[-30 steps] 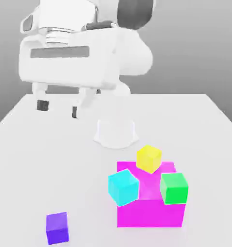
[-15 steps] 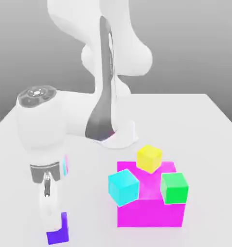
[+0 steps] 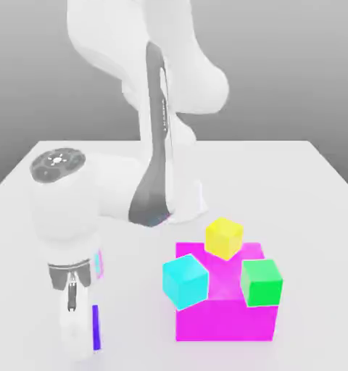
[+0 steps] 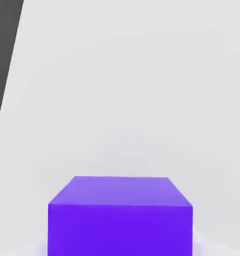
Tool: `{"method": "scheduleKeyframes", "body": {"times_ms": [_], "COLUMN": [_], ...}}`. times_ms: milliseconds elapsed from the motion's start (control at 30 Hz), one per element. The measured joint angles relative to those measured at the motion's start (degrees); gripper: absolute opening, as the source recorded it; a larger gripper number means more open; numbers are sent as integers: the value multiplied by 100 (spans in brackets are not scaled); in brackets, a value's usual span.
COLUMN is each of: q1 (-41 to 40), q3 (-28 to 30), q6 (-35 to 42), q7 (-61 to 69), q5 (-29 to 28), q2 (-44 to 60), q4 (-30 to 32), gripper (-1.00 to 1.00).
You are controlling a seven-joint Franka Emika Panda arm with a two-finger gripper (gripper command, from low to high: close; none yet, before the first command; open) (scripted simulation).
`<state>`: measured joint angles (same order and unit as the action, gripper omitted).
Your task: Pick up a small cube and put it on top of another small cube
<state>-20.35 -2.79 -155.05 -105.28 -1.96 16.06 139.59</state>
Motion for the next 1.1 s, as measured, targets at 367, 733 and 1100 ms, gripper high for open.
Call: {"method": "scheduleKeyframes", "body": {"times_ms": [367, 733, 1100], "q1": [913, 2264, 2396], "q3": [-744, -910, -1377], "q6": [1495, 2602, 1120], "q7": [2236, 4388, 4430], "q5": [497, 1370, 1430], "q2": [-2021, -4321, -4178], "q4": [669, 1802, 2963], "gripper": [-100, -100, 100]}}
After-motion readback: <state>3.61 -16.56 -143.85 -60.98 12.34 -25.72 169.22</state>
